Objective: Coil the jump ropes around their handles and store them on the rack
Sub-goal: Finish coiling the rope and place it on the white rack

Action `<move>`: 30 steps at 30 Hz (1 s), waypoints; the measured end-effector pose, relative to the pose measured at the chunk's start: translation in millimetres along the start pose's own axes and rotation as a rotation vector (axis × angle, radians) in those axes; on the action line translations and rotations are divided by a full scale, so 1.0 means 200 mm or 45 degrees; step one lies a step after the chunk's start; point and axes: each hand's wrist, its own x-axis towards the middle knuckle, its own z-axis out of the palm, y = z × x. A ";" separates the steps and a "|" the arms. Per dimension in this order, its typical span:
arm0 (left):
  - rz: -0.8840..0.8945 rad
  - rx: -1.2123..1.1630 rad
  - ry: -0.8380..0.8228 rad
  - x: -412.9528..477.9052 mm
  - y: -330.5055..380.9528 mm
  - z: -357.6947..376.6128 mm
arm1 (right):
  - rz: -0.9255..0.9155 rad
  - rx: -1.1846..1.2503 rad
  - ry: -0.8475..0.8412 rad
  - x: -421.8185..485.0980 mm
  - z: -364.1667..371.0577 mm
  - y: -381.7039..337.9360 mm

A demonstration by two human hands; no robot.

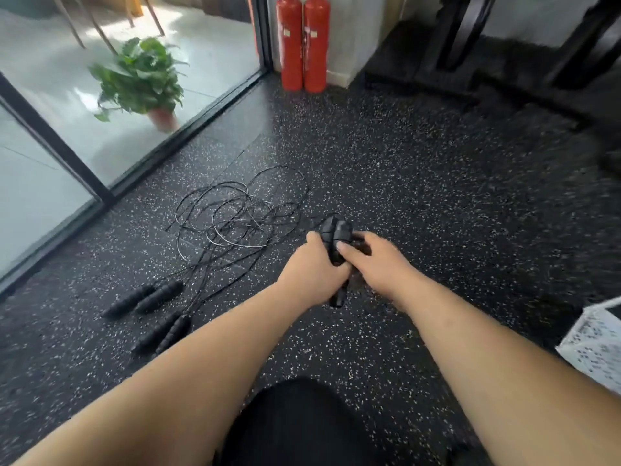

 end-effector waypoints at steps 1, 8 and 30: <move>0.043 0.006 0.015 -0.03 0.09 -0.03 | -0.024 0.077 0.029 -0.05 -0.08 -0.03; 0.304 0.043 0.145 -0.32 0.68 -0.16 | -0.232 0.465 0.258 -0.45 -0.51 -0.18; 0.695 -0.252 -0.158 -0.83 1.39 0.17 | -0.469 0.795 0.727 -1.14 -1.13 0.15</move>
